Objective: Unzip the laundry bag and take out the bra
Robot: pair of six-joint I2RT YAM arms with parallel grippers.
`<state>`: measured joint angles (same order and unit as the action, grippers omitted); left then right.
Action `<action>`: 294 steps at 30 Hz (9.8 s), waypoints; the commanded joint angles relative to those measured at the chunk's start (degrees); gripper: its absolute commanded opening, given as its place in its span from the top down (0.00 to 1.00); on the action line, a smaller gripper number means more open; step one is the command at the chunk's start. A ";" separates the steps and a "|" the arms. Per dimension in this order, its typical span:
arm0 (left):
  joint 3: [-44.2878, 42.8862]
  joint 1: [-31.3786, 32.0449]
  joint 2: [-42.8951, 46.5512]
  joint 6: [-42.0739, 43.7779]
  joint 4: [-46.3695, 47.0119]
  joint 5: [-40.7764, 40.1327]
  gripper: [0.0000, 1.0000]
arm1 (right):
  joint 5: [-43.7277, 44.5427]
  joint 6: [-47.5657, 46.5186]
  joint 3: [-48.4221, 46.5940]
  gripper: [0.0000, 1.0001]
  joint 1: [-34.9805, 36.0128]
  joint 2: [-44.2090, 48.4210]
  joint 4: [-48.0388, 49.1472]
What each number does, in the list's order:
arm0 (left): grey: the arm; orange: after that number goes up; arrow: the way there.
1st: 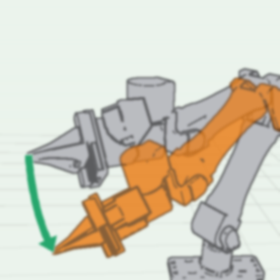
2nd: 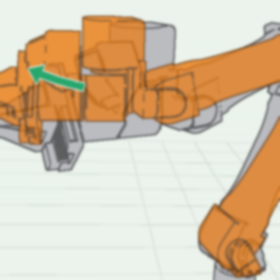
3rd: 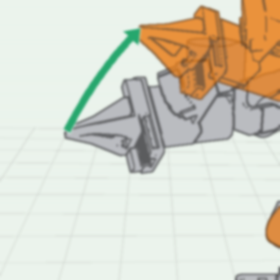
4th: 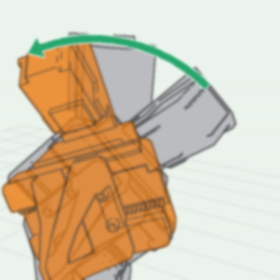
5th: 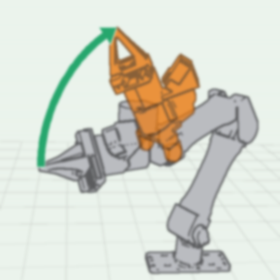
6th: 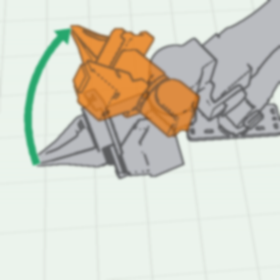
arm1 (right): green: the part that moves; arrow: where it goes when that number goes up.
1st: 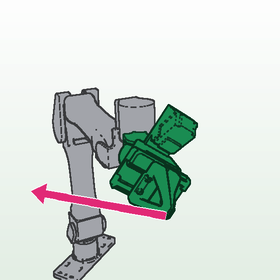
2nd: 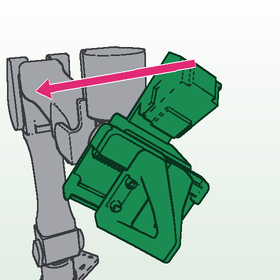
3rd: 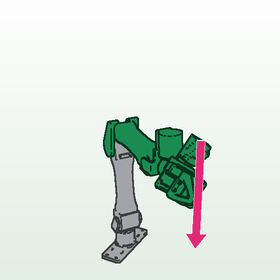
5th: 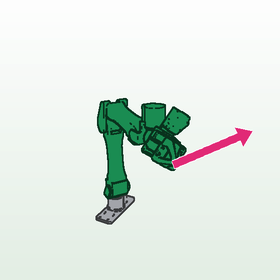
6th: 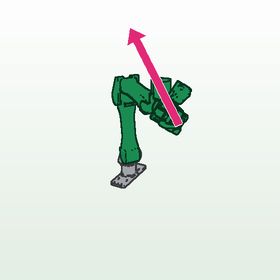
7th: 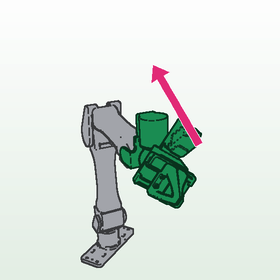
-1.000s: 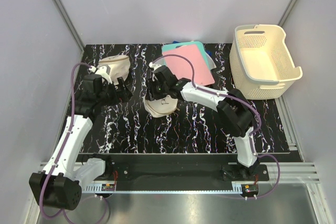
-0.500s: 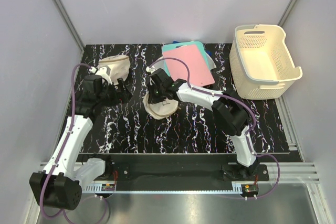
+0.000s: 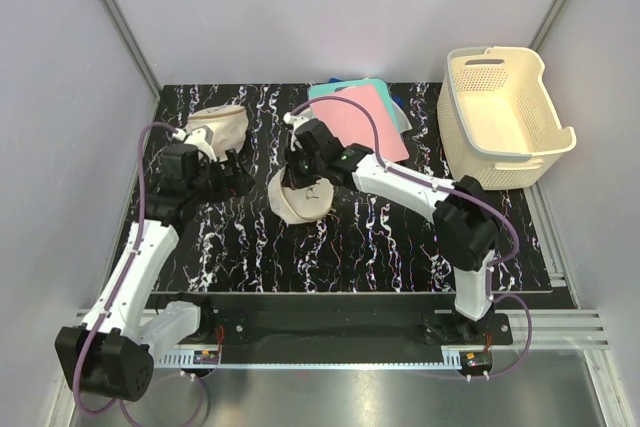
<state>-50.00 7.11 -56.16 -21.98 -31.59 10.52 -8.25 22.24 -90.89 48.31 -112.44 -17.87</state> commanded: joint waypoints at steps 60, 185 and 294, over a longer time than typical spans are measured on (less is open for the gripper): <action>2.45 12.75 -23.47 -9.40 26.49 0.64 1.00 | 25.03 1.49 33.23 0.86 -5.77 41.42 -10.69; 7.90 14.94 -16.27 -7.20 29.57 -0.60 1.00 | -11.17 -4.49 13.99 1.00 -5.69 30.10 11.27; 6.84 18.37 -16.44 -4.92 27.55 -0.94 1.00 | -24.10 0.70 -30.69 1.00 -75.04 4.58 -1.31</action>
<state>-40.75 25.26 -73.43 -27.53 -5.96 10.46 -31.07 23.62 -131.46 -27.46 -115.55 -25.80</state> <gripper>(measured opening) 0.012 0.014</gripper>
